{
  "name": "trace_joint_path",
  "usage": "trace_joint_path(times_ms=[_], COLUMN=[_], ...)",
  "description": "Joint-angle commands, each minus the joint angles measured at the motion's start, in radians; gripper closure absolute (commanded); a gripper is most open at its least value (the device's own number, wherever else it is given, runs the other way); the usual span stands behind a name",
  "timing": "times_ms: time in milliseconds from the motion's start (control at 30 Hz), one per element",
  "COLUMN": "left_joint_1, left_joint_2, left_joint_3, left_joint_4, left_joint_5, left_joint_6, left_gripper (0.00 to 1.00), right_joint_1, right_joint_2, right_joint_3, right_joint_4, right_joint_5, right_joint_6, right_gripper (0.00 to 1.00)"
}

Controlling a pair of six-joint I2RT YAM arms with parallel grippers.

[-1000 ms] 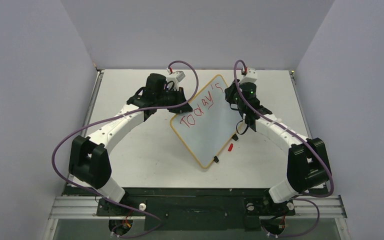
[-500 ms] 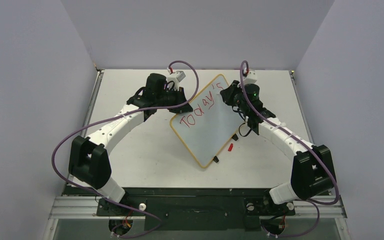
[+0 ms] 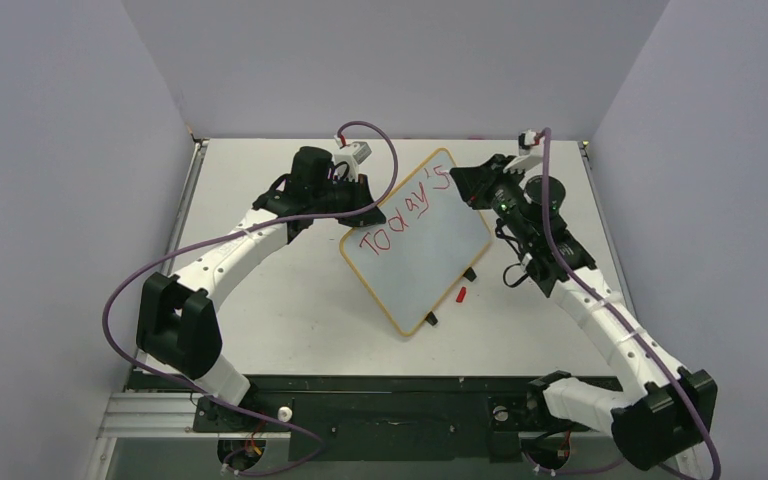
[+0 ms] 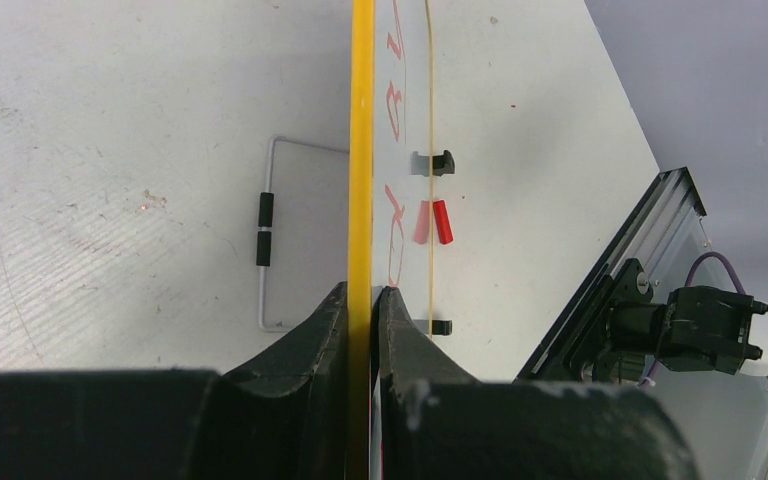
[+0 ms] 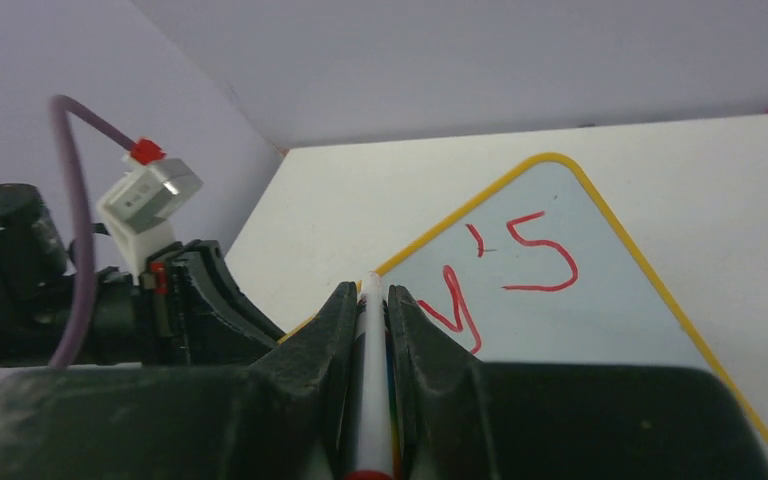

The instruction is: Write a sentence on the whiteboard

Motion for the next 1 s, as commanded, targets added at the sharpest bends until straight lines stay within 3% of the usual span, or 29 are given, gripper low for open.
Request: trace_joint_path(times_ms=[0, 567, 967], left_joint_1=[0.007, 0.011, 0.011], left_joint_2=[-0.045, -0.055, -0.06], left_joint_3=[-0.003, -0.019, -0.02], left_joint_4=[0.026, 0.037, 0.033], left_joint_5=[-0.073, -0.078, -0.086], left_joint_6=[0.099, 0.095, 0.095], left_gripper=[1.0, 1.0, 1.0], right_joint_1=[0.014, 0.05, 0.182], right_joint_2=[-0.108, -0.296, -0.301], right_joint_3=[-0.032, -0.295, -0.389], right_joint_4=[-0.026, -0.017, 0.072], right_joint_5=[0.021, 0.071, 0.11], right_joint_6=[0.003, -0.019, -0.059], right_gripper=[1.0, 1.0, 1.0])
